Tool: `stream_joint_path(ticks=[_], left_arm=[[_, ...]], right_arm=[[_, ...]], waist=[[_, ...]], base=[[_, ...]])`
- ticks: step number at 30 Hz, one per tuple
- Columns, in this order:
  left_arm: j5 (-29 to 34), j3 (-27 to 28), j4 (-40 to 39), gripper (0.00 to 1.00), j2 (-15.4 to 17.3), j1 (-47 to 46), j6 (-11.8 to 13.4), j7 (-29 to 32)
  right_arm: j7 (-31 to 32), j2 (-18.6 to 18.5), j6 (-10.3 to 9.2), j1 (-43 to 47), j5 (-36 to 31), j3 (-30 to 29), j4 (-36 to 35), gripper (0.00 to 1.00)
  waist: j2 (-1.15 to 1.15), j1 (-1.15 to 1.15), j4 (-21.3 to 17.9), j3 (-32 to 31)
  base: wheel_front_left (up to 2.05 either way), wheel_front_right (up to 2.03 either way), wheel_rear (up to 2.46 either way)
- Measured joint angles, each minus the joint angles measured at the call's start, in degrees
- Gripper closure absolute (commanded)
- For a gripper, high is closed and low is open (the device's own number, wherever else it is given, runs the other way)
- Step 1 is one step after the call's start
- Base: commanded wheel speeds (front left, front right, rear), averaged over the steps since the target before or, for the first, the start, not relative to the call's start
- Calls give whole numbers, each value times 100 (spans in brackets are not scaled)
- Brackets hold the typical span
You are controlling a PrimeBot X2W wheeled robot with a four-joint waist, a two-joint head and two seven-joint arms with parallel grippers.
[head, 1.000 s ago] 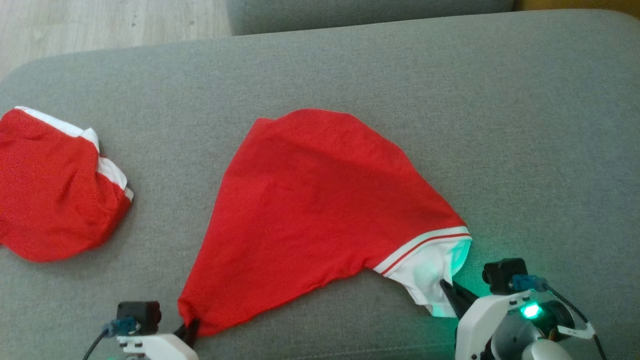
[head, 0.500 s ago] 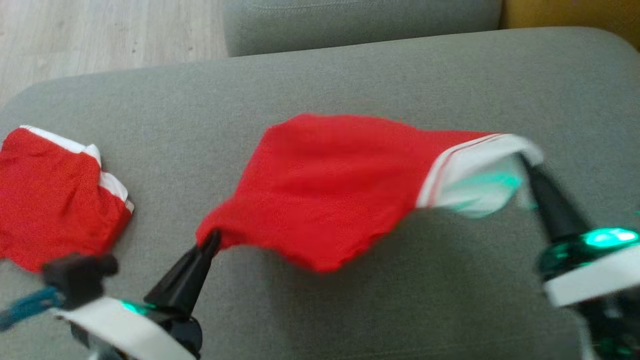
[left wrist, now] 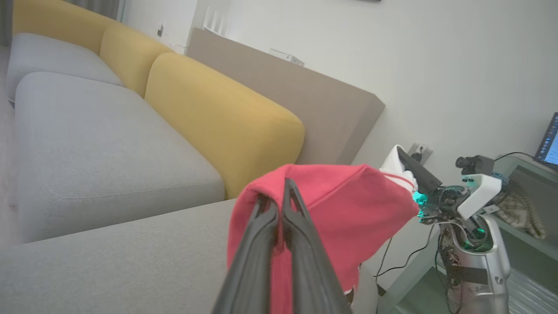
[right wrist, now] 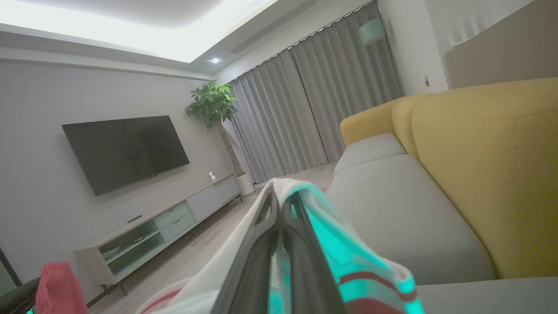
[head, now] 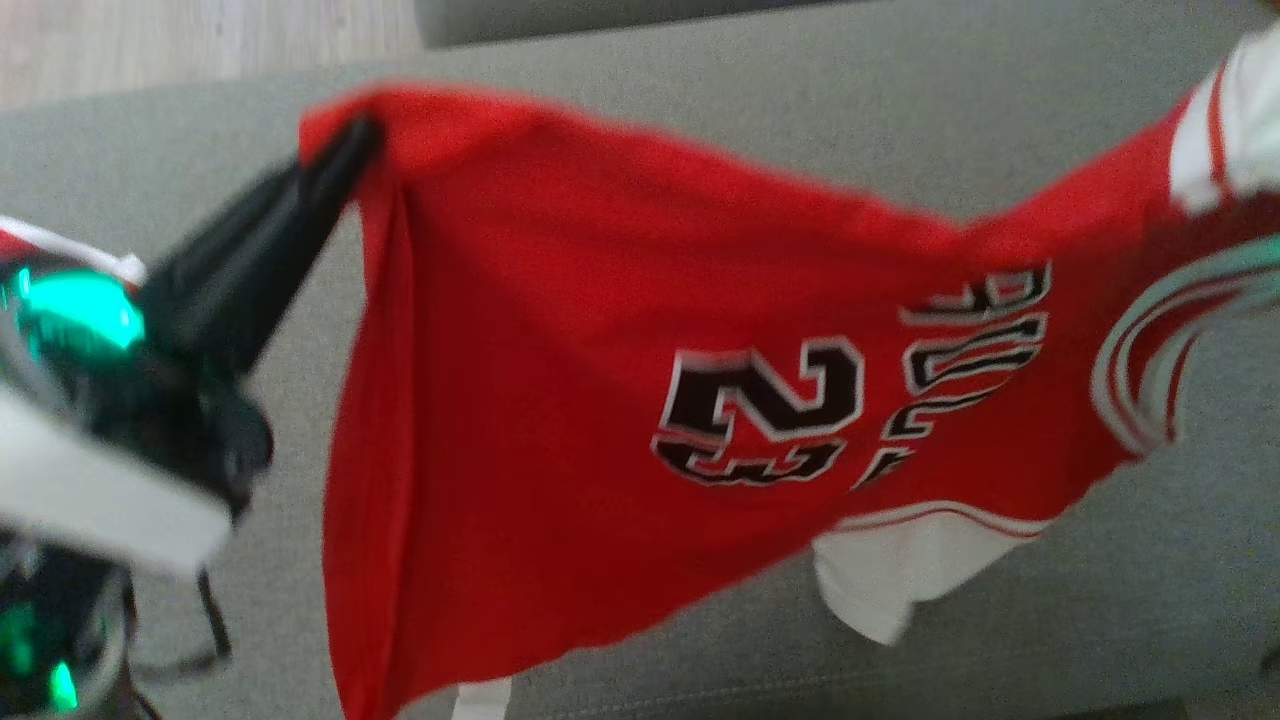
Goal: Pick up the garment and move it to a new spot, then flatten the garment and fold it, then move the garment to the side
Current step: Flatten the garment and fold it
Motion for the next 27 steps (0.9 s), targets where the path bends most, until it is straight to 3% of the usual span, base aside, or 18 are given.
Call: stream_joint_path(ticks=[6,11,14,19,23,27], left_arm=[[415,-403,1637,100,261,-1751,-94,274],[1005,-622,3377,100,143,-3167,-187,-176],[1528,-765,4395,100,33,-4019,-259,-770],[2205,-812,5856,100,-342,-5425,-443,-2515],[2502,-992,6900,100,-435,-5720,-657,-3551],[2525,-1368,7636,100,-420,-5049,-783,-4225]], right_arm=[[425,-52,0,-1778,-942,235,1284,100],[-27,87,0,-3457,-1969,509,2905,100],[-744,225,0,-4392,-2458,514,3776,100],[-1953,321,0,-5686,-2874,554,4820,100],[-2458,330,0,-5788,-2658,847,5291,100],[-2760,242,0,-4637,-2132,1043,5349,100]], waist=[[0,0,100,600],[0,1,233,1114],[0,1,310,1404],[0,1,413,1848],[-1,2,455,2085],[0,1,437,1969]], base=[[0,0,0],[0,0,0],[0,0,0],[0,0,0],[0,0,0],[0,0,0]])
